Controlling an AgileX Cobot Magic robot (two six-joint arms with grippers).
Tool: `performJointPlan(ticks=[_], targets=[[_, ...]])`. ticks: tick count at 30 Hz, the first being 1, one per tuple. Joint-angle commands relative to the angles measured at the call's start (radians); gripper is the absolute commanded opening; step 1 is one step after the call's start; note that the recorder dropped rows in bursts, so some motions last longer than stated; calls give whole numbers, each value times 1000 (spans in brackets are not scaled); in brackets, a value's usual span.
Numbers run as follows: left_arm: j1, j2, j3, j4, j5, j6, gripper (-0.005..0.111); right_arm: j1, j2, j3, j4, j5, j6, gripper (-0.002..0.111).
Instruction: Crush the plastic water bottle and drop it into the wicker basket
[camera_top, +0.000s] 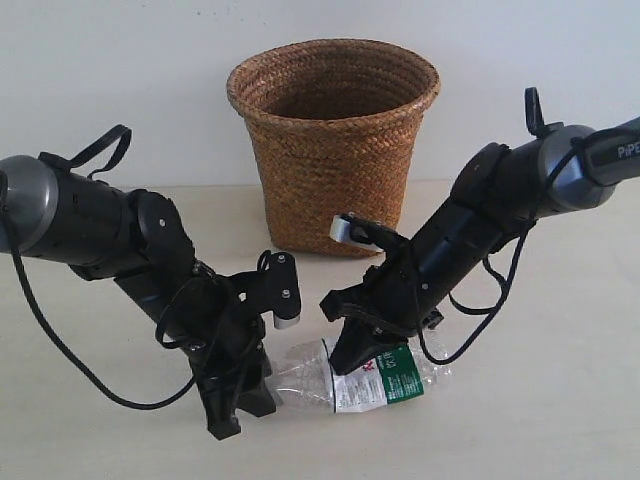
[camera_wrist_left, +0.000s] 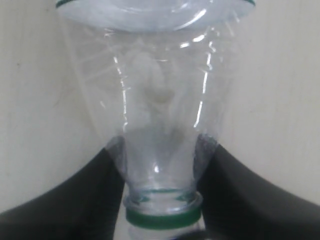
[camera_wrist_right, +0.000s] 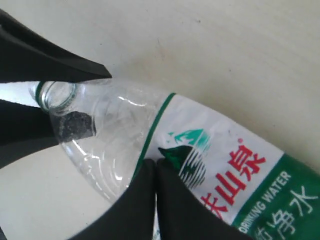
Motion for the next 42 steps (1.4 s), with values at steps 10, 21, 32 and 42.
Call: performJointPlan(ticks=[10, 21, 32, 42], targets=[[-3, 2, 3, -46, 0, -18, 4, -3, 103, -17, -337, -46, 164, 0], [-3, 2, 3, -46, 0, -18, 4, 50, 114, -36, -573, -57, 345, 0], [-3, 2, 3, -60, 4, -18, 4, 50, 105, -169, -562, 150, 311, 0], [-3, 2, 3, -56, 8, -22, 4, -108, -271, -88, -292, 238, 75, 0]])
